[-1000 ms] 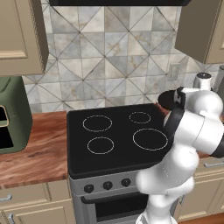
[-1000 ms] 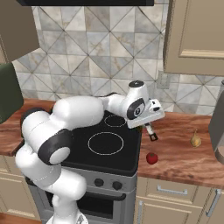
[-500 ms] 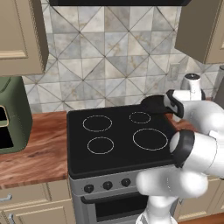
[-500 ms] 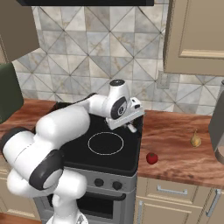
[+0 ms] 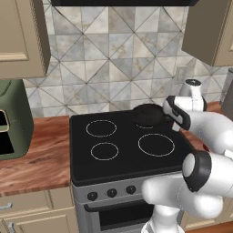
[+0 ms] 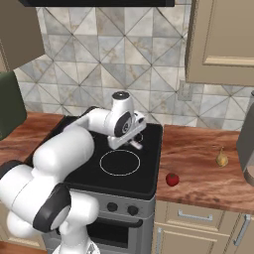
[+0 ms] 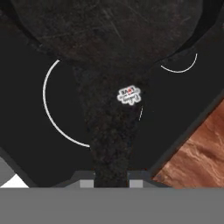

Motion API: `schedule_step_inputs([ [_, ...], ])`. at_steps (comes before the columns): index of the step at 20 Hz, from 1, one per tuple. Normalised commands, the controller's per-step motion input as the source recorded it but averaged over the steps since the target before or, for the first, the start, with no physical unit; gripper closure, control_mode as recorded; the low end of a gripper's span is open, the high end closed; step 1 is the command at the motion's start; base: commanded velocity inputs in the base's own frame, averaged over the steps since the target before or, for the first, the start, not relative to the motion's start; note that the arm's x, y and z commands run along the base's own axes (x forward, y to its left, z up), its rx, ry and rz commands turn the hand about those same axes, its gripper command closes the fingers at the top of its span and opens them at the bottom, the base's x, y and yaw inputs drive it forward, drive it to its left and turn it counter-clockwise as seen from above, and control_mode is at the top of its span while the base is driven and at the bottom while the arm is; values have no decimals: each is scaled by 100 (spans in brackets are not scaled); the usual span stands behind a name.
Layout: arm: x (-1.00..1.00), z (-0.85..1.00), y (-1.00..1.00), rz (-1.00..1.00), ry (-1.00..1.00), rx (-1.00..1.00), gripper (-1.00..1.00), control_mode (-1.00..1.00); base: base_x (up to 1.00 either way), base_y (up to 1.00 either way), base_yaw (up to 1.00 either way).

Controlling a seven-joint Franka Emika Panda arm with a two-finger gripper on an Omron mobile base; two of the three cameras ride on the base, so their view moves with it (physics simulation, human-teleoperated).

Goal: Place the pan on the front left burner on the stove. Then place the tomato and the onion in the pan and turn on the front left burner.

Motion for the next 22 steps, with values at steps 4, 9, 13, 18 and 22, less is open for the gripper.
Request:
schedule_step_inputs([
  [4, 0, 5, 48, 26, 8, 4, 100, -100, 0, 0, 0],
  [9, -3, 0, 56, 26, 9, 4, 100, -100, 0, 0, 0],
  [13, -7, 0, 64, 24, 11, 4, 100, -100, 0, 0, 0],
  [18, -11, 0, 59, 22, 9, 2, 100, -100, 0, 0, 0],
  [22, -9, -4, 49, 20, 4, 0, 100, -100, 0, 0, 0],
])
